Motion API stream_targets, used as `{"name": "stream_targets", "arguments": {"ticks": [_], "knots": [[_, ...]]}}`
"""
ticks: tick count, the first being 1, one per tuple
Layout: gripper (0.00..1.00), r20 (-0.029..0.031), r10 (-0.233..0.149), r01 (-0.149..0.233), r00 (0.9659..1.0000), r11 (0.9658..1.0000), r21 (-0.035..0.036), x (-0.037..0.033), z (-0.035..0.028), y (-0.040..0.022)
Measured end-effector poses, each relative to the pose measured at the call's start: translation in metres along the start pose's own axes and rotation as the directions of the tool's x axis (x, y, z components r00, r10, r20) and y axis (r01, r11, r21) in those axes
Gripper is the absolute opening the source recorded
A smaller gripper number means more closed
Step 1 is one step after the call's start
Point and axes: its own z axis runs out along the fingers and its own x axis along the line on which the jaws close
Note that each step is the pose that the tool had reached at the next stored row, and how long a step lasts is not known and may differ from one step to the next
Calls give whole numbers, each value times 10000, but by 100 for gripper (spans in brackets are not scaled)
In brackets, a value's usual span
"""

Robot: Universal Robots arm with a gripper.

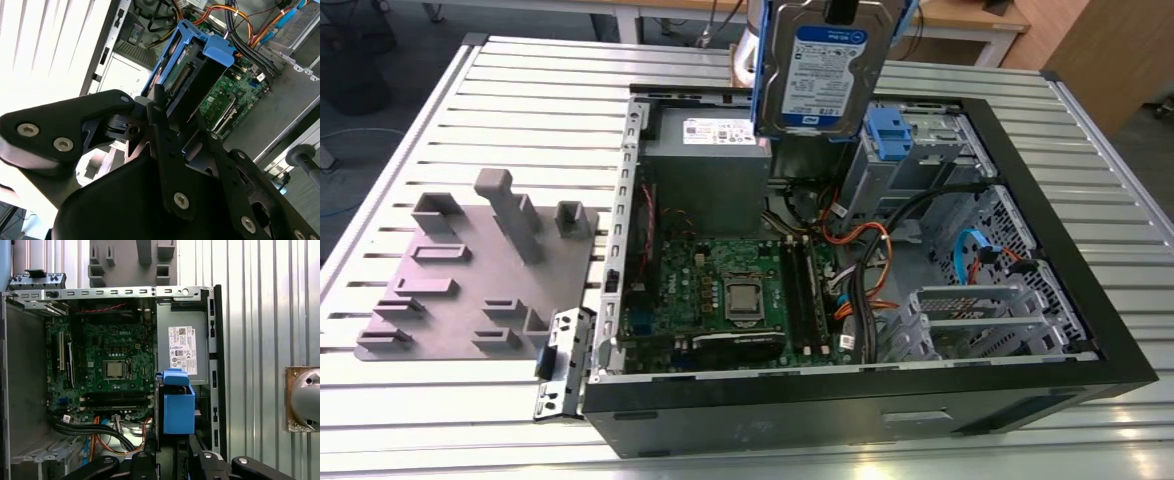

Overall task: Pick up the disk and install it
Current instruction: 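Pick up the disk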

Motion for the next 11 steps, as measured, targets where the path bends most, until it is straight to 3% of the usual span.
{"name": "stream_targets", "arguments": {"ticks": [11], "knots": [[35, 0, 0, 0, 10000, 10000, 0, 86, -3, -2]]}}
